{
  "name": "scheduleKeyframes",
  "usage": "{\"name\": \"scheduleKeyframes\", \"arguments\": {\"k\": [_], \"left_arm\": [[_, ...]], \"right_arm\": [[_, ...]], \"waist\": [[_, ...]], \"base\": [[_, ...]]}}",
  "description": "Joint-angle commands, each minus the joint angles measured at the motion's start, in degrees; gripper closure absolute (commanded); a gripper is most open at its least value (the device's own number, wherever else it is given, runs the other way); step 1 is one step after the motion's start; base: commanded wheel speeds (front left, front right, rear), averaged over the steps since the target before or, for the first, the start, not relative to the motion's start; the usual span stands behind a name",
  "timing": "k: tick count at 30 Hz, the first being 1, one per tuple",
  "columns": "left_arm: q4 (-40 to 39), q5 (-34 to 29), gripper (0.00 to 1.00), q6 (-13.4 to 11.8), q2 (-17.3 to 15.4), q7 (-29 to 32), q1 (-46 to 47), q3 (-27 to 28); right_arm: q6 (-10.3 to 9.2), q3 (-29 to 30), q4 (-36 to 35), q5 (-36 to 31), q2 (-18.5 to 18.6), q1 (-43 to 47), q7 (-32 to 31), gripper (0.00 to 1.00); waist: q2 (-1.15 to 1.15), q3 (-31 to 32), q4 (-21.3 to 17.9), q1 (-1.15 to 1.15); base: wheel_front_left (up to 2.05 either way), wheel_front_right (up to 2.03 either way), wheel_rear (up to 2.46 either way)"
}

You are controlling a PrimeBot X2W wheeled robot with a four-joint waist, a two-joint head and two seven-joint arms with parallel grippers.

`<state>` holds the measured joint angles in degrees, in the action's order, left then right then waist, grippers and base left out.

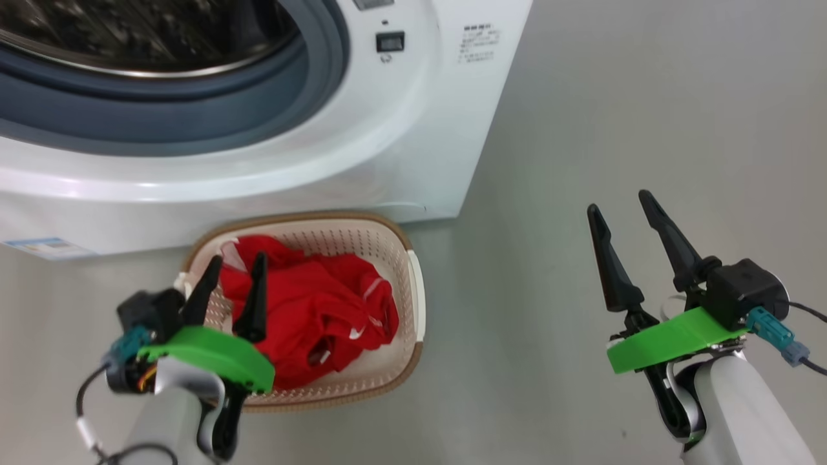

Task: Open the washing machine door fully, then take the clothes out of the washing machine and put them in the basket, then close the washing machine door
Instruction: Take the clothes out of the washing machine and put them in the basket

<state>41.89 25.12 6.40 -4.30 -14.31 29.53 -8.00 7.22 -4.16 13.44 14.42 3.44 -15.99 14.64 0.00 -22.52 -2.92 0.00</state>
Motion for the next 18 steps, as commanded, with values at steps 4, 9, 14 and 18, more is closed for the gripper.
{"name": "scheduleKeyframes", "arguments": {"k": [4, 9, 14, 18], "left_arm": [[-7.72, -1.98, 0.0, 0.62, -0.29, -0.68, -5.59, 4.9], [-15.82, -3.75, 0.0, 0.79, 0.68, -0.68, -9.29, 7.91], [-23.82, -5.94, 0.0, 0.87, 1.21, -0.68, -12.27, 9.15], [-27.66, -7.37, 0.0, 0.46, 1.29, -0.68, -13.62, 10.1]], "right_arm": [[0.26, 0.04, -0.51, -1.12, 0.19, 1.58, 0.36, 0.0], [0.26, 2.01, -0.28, -1.77, 0.18, 2.54, 0.36, 0.0], [0.26, 3.64, -0.34, -2.74, 0.06, 3.94, 0.36, 0.0], [0.26, 4.13, -0.47, -3.02, -0.07, 4.68, 0.36, 0.0]], "waist": [[0.0, 4.89, 1.77, 0.0], [0.0, 7.79, 2.61, 0.0], [0.0, 10.54, 3.31, 0.0], [0.0, 11.97, 3.34, 0.0]], "base": [[0.0, 0.0, 0.0], [0.0, 0.0, 0.0], [0.0, 0.0, 0.0], [0.0, 0.0, 0.0]]}}
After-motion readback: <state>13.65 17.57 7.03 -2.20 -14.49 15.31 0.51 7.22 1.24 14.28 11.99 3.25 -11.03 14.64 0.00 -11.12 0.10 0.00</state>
